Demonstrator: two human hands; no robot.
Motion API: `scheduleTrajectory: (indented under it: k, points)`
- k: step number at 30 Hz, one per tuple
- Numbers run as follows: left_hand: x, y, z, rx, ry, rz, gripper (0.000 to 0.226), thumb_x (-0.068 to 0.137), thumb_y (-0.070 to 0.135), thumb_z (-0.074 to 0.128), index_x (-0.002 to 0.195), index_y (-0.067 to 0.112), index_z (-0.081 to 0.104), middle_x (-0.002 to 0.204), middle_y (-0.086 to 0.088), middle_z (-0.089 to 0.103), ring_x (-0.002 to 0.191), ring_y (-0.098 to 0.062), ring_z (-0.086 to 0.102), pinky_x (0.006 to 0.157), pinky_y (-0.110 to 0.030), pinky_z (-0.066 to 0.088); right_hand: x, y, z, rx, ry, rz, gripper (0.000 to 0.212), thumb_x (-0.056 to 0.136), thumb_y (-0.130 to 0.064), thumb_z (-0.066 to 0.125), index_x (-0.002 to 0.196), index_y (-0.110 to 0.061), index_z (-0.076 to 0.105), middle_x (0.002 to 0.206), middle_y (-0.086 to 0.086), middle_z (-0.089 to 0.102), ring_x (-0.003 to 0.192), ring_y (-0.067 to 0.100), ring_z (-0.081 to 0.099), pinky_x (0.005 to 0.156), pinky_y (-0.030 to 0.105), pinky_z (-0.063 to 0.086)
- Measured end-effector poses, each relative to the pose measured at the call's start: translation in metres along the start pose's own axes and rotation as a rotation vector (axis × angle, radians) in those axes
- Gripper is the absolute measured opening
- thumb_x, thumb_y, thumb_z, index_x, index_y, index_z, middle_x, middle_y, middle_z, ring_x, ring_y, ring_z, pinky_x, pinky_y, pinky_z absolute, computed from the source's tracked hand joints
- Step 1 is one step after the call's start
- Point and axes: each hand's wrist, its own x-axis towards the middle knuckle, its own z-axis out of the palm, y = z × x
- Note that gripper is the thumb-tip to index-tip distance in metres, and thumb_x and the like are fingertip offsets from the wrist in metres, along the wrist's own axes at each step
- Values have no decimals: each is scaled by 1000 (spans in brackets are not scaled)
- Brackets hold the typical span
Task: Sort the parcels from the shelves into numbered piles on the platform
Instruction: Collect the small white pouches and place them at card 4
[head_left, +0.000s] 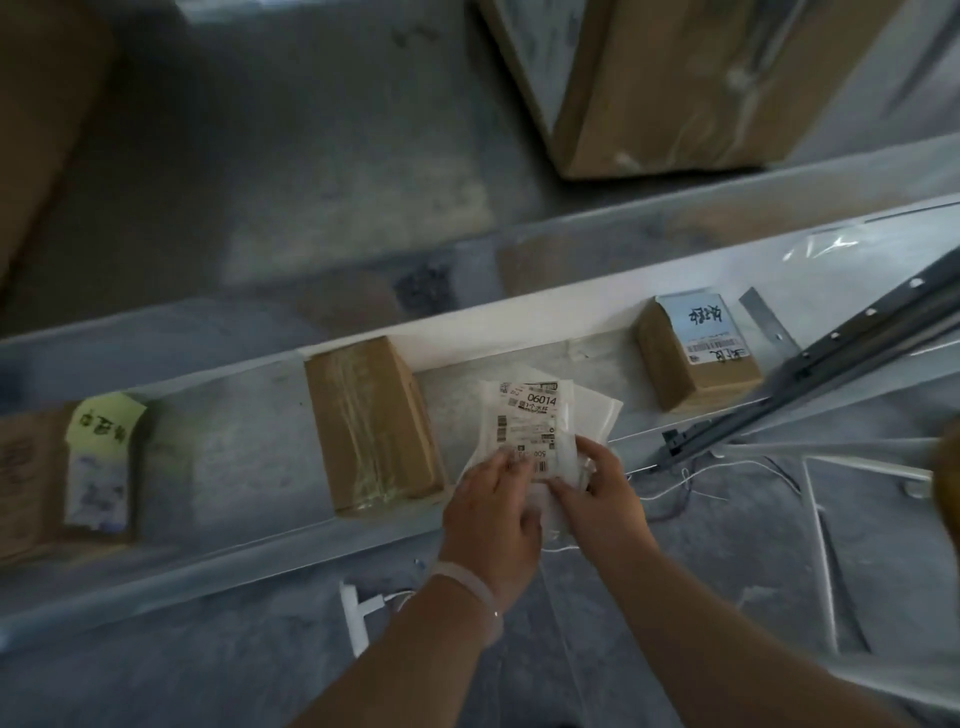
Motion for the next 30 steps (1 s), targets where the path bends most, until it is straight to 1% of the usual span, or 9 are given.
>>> scheduleTrajectory:
  k: [4, 7, 10, 12, 16, 18, 22, 26, 30]
  points:
    - [-23, 18, -32, -45, 7, -172, 56, 94, 38, 49, 146, 35, 28, 156, 1, 21, 144, -23, 16, 118, -41, 17, -57, -17, -30, 40, -36, -4, 49, 87, -8, 66, 124, -37, 49, 107, 1, 67, 91, 15, 68, 75, 31, 59]
    - [-46, 32, -61, -105, -13, -172, 62, 86, 40, 56, 143, 38, 31, 142, 3, 42, 132, -21, 37, 109, -44, 36, -104, -32, -46, 54, -71, -8, 49, 89, -5, 62, 123, -37, 48, 109, -2, 67, 95, 14, 68, 80, 35, 59]
    - [-81, 55, -97, -328, -71, -197, 67, 85, 18, 66, 143, 32, 35, 132, 9, 51, 123, -11, 49, 99, -28, 48, -152, -47, -56, 21, -114, -9, 51, 89, -5, 61, 127, -37, 48, 113, -3, 67, 98, 14, 67, 84, 36, 58]
    - [-107, 66, -122, -413, -56, -216, 70, 83, 6, 68, 143, 28, 39, 125, 13, 53, 116, -5, 53, 87, -10, 47, -181, -59, -60, -34, -163, -41, 50, 90, -6, 60, 127, -36, 46, 112, -9, 66, 98, 6, 65, 81, 21, 55]
    - [-163, 76, -154, -451, 39, -253, 70, 82, 8, 71, 141, 28, 40, 128, 9, 55, 117, -7, 55, 93, -17, 47, -231, -89, -63, -151, -252, -136, 51, 90, -7, 56, 130, -37, 44, 111, -16, 60, 103, 5, 60, 69, 2, 42]
    - [-198, 83, -172, -478, 120, -313, 70, 82, 10, 71, 141, 31, 39, 129, 7, 54, 114, -5, 55, 91, -16, 47, -259, -103, -62, -188, -312, -153, 50, 89, -8, 54, 133, -32, 46, 116, -12, 61, 105, 7, 58, 71, 2, 42]
    - [-271, 94, -208, -562, 294, -412, 65, 83, 1, 68, 136, 29, 43, 122, 10, 55, 99, 7, 53, 76, 5, 38, -314, -125, -48, -241, -457, -241, 53, 87, -9, 55, 136, -26, 47, 118, -8, 65, 104, 8, 62, 88, 20, 49]
    - [-341, 89, -238, -557, 481, -496, 72, 79, 12, 73, 139, 37, 42, 124, 3, 52, 113, -6, 52, 99, -19, 41, -368, -153, -17, -195, -529, -350, 20, 95, -21, 57, 115, -23, 57, 101, -7, 68, 83, -1, 62, 63, 8, 46]
    - [-407, 75, -278, -581, 636, -546, 71, 79, 20, 74, 137, 43, 40, 126, 6, 49, 117, -6, 50, 105, -28, 41, -419, -178, 34, -258, -573, -484, 18, 95, -19, 56, 112, -23, 57, 103, -5, 66, 84, 8, 64, 64, 16, 49]
